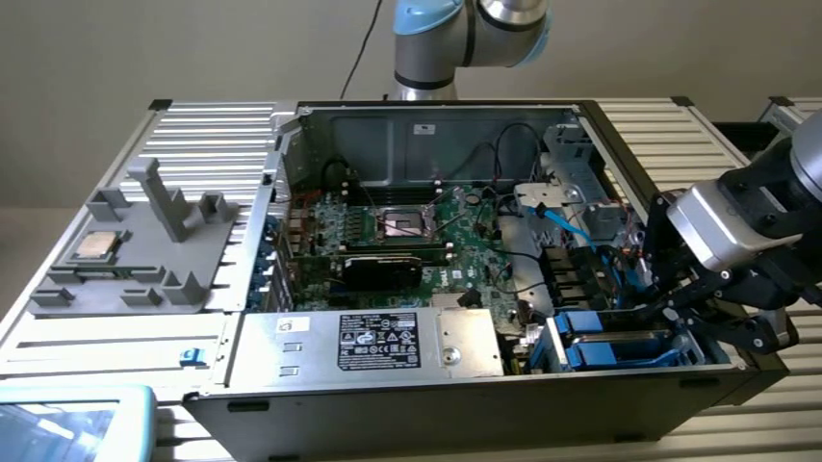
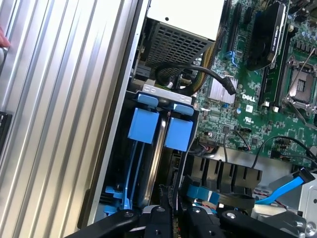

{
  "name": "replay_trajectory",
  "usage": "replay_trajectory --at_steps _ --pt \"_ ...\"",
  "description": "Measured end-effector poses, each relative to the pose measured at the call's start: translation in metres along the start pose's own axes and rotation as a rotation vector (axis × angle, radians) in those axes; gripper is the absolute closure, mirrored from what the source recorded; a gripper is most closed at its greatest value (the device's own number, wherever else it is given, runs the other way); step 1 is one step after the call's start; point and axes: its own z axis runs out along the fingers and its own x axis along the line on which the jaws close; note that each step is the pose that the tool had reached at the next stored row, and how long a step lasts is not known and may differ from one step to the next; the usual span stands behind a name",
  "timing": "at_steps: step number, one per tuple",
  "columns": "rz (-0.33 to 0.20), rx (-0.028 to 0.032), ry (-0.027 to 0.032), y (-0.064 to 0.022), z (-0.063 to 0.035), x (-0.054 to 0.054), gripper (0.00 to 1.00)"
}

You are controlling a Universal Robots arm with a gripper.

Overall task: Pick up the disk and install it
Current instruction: 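Insert the first disk wire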

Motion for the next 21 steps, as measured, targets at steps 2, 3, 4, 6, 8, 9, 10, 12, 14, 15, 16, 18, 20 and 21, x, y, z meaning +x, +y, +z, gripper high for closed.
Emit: replay_trajectory --at_steps 2,3,4,6,8,9,10,12,14,15,16,18,20,21 --pt "0.0 0.0 0.0001 0.0 0.0 0.0 0.84" --pt "0.0 0.0 0.0001 0.0 0.0 0.0 0.84" --pt "0.0 0.0 0.0 0.0 0.0 0.0 0.84" --pt "0.0 0.0 0.0001 0.0 0.0 0.0 0.84" --pt "0.001 -0.0034 0.0159 -0.0003 0.0002 -0.002 0.84" --pt "0.003 -0.0069 0.0327 -0.0005 0.0 -0.003 0.84" --pt "0.004 -0.0097 0.0464 -0.0007 0.0 -0.004 0.84" --pt "0.006 -0.0154 0.0743 -0.0013 -0.0007 -0.006 0.84" --pt "0.007 -0.0157 0.0861 -0.0018 -0.0039 -0.01 0.84" --pt "0.007 -0.0137 0.0885 -0.0021 -0.0055 -0.012 0.84" --pt "0.006 -0.0117 0.0898 -0.0024 -0.007 -0.015 0.84" --pt "0.006 -0.0081 0.0914 -0.0027 -0.0102 -0.019 0.84" --pt "0.006 -0.0062 0.0933 -0.0024 -0.0134 -0.023 0.84" --pt "0.006 -0.0056 0.0951 -0.002 -0.015 -0.024 0.84"
